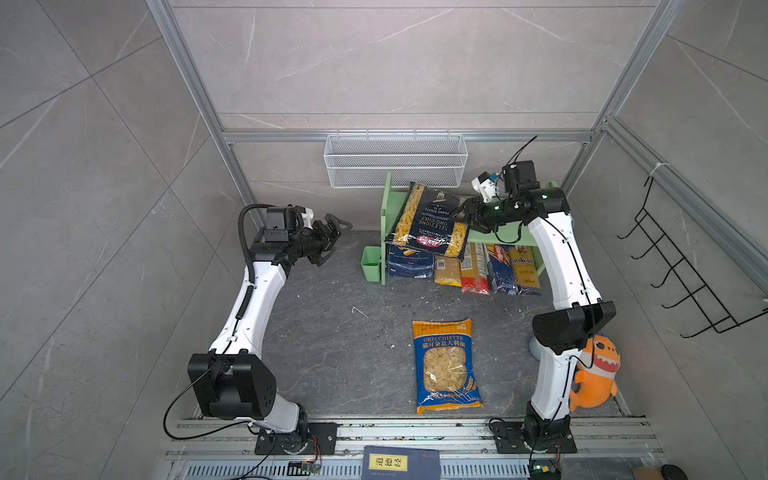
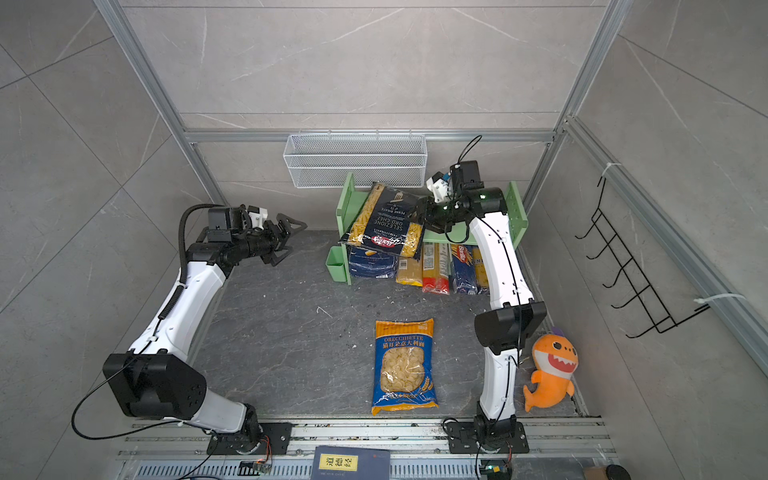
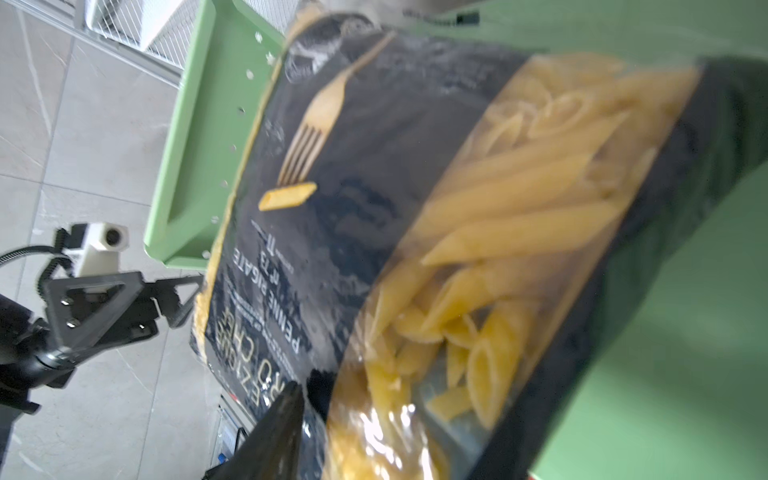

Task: Place and organize the pasta boxes and bags onto the shelf
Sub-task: 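Lower the penne bag upright on the shelf top and open the right gripper, then move both grippers down to the orecchiette bag on the floor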

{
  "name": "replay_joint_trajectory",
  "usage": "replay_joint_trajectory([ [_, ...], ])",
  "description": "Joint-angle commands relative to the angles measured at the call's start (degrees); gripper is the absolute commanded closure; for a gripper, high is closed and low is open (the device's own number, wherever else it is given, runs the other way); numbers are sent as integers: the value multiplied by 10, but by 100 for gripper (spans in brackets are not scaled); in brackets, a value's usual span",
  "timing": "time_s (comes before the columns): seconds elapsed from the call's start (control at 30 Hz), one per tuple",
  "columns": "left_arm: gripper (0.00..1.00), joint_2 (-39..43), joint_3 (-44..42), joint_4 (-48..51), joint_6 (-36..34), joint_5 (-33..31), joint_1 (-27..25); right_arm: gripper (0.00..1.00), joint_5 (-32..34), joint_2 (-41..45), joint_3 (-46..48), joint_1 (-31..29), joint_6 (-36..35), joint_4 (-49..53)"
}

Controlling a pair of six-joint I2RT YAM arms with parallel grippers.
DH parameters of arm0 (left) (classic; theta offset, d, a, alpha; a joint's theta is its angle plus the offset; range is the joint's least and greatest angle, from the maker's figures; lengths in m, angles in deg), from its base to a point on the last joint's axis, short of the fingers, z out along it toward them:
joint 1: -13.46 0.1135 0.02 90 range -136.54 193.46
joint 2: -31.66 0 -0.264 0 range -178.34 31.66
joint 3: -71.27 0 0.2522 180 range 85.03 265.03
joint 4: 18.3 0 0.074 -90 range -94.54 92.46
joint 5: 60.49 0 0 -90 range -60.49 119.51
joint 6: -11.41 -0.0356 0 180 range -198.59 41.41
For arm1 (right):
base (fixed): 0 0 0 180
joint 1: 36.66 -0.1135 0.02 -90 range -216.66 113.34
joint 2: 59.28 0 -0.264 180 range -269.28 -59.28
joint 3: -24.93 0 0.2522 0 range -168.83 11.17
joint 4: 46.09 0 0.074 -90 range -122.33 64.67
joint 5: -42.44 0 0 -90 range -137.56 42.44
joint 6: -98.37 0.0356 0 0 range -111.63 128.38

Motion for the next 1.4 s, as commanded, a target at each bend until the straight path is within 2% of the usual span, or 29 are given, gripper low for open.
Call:
replay_joint_trajectory([
  [0.0,1,21,-6,-10,6,13,0,50,-3,-53,-86,-1,10,16],
  [0.1,0,31,-11,-3,3,12,0,49,4,-111,-180,0,14,42],
  [0.2,0,41,-12,9,-4,10,0,50,6,-148,-231,2,20,63],
  [0.33,0,51,-13,18,-8,7,0,47,13,-144,-208,2,-1,73],
  [0.53,0,55,-8,23,-6,4,0,28,13,-87,-169,1,-37,61],
  [0.8,0,60,-2,21,-6,1,0,13,11,35,-46,3,-57,-20],
  [1.03,0,81,-19,28,-7,-7,-12,10,23,66,-32,7,-78,37],
  [1.27,0,112,-62,44,-7,-45,-61,8,53,214,183,7,-96,-6],
  [1.37,0,122,-78,50,-5,-63,-91,1,59,257,252,7,-101,-4],
])
